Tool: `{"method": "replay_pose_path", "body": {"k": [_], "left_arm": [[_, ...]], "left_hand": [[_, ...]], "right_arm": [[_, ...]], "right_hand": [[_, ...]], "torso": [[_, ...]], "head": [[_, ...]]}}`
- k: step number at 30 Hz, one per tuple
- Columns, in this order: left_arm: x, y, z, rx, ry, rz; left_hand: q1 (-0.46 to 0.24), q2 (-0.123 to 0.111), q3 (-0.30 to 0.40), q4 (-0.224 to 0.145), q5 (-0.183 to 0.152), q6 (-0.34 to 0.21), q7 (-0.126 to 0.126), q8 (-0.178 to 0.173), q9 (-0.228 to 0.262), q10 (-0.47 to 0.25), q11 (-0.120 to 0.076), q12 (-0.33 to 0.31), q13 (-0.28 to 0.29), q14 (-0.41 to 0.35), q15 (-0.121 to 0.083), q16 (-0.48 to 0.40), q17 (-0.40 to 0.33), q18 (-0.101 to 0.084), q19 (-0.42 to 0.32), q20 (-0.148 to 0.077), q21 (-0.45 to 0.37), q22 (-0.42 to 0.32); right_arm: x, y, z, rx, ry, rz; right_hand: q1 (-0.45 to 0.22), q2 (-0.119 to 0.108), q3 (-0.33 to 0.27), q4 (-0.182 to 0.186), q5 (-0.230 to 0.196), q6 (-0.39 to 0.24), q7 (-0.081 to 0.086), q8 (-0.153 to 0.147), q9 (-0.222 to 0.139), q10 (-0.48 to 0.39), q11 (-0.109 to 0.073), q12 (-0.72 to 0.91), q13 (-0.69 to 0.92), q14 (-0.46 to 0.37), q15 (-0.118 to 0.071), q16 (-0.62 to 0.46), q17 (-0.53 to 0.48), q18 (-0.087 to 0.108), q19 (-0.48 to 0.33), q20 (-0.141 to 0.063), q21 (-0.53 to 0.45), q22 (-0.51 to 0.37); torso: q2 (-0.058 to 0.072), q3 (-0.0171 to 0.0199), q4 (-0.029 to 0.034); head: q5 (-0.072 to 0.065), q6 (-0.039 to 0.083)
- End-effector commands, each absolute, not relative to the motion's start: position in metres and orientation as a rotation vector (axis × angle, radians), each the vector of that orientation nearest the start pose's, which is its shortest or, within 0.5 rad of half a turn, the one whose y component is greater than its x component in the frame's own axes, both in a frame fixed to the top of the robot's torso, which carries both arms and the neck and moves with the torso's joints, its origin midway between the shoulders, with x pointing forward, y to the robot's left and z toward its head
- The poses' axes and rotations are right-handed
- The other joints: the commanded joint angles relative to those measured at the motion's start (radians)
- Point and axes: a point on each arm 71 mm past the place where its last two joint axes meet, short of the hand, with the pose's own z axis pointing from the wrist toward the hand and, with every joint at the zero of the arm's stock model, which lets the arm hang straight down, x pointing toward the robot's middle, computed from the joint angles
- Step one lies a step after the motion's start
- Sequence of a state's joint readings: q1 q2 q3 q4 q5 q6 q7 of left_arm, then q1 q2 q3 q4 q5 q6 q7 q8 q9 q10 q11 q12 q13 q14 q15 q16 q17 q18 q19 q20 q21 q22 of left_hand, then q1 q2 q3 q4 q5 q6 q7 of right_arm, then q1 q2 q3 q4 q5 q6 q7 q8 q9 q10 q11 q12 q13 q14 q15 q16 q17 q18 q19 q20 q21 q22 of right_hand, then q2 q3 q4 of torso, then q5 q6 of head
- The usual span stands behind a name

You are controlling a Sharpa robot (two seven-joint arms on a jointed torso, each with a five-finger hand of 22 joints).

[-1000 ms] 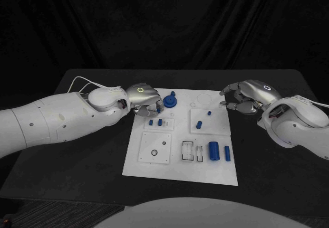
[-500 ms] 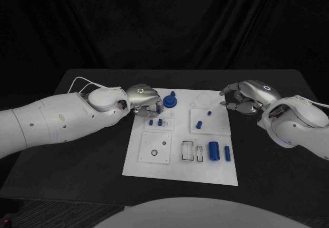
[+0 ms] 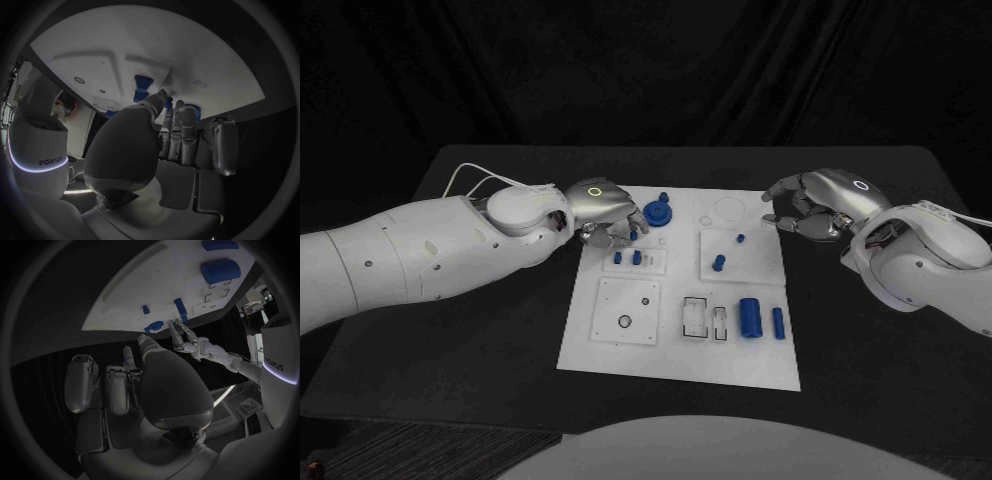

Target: Assemble the parts on the task board

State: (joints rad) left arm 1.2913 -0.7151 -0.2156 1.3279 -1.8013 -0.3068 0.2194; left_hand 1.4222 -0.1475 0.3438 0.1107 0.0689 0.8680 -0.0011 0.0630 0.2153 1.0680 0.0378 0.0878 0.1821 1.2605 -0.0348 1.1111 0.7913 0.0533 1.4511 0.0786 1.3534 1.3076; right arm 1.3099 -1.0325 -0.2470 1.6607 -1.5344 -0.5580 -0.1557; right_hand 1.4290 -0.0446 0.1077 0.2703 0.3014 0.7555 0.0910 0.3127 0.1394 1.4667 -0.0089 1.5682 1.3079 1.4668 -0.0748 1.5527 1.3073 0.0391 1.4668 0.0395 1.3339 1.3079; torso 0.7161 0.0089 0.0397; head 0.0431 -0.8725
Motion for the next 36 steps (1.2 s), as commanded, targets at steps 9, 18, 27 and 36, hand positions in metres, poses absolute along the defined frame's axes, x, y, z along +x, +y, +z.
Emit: {"method": "replay_pose_path", "body": {"k": [9, 18, 27, 36], "left_arm": [[0.501, 0.180, -0.207, 0.770, 1.492, -0.585], [0.506, 0.212, -0.200, 0.677, 1.428, -0.566], [0.516, 0.264, -0.183, 0.162, 1.612, -0.909], [0.516, 0.295, -0.160, -0.423, 1.569, -1.350]], "left_hand": [[-0.029, 0.003, -0.024, 0.012, -0.014, -0.073, -0.020, 0.001, -0.020, -0.022, 0.003, -0.004, 0.005, -0.001, 0.008, 0.001, 0.004, -0.004, -0.005, 0.004, -0.003, 0.197], [-0.023, 0.010, -0.022, 0.014, -0.017, -0.028, -0.026, 0.025, -0.015, -0.005, -0.017, 0.015, 0.022, -0.078, 0.000, -0.093, -0.123, 0.013, -0.052, 0.007, -0.087, 0.173], [0.009, 0.008, -0.044, 0.017, 0.047, 0.015, 0.061, 0.046, -0.020, -0.185, 0.006, 0.068, 0.080, -0.445, 0.076, -0.301, -0.221, 0.101, -0.606, 0.051, -0.811, 0.008], [-0.047, 0.096, -0.296, 0.129, 0.106, -0.116, 0.095, 0.034, -0.035, -0.554, 0.048, 0.221, 0.129, -0.866, 0.108, -0.679, -0.416, 0.078, -0.969, 0.105, -1.228, -0.217]], "right_arm": [[0.447, -0.261, -0.183, -0.137, 1.531, 0.492], [0.443, -0.263, -0.179, -0.127, 1.523, 0.493], [0.451, -0.257, -0.153, -0.135, 1.482, 0.485], [0.465, -0.246, -0.131, -0.208, 1.558, 0.429]], "right_hand": [[0.008, 0.000, 0.006, -0.002, -0.006, 0.006, 0.001, -0.004, -0.001, 0.104, 0.005, 0.003, 0.263, 0.098, 0.009, -0.004, 0.240, 0.015, 0.004, 0.006, -0.005, 0.191], [0.012, -0.002, 0.007, -0.003, -0.006, 0.011, 0.001, -0.004, -0.003, 0.104, 0.006, 0.003, 0.263, 0.092, 0.009, -0.022, 0.221, 0.020, -0.005, 0.006, -0.027, 0.185], [0.019, -0.001, 0.015, 0.004, -0.005, 0.016, 0.000, -0.008, -0.015, 0.039, 0.003, -0.062, 0.194, 0.091, 0.007, -0.029, 0.214, 0.022, -0.009, 0.005, -0.043, 0.180], [0.046, -0.011, 0.040, 0.007, 0.000, 0.074, -0.006, 0.016, -0.017, -0.268, -0.004, -0.453, -0.149, 0.079, 0.006, -0.069, 0.172, 0.028, -0.018, 0.000, -0.075, 0.174]], "torso": [[0.000, 0.0000, 0.0000], [0.000, -0.0007, 0.0007], [-0.003, -0.0037, -0.0029], [-0.010, -0.0051, 0.0006]], "head": [[-0.001, 0.000], [-0.010, 0.000], [-0.010, 0.000], [-0.006, 0.014]]}}
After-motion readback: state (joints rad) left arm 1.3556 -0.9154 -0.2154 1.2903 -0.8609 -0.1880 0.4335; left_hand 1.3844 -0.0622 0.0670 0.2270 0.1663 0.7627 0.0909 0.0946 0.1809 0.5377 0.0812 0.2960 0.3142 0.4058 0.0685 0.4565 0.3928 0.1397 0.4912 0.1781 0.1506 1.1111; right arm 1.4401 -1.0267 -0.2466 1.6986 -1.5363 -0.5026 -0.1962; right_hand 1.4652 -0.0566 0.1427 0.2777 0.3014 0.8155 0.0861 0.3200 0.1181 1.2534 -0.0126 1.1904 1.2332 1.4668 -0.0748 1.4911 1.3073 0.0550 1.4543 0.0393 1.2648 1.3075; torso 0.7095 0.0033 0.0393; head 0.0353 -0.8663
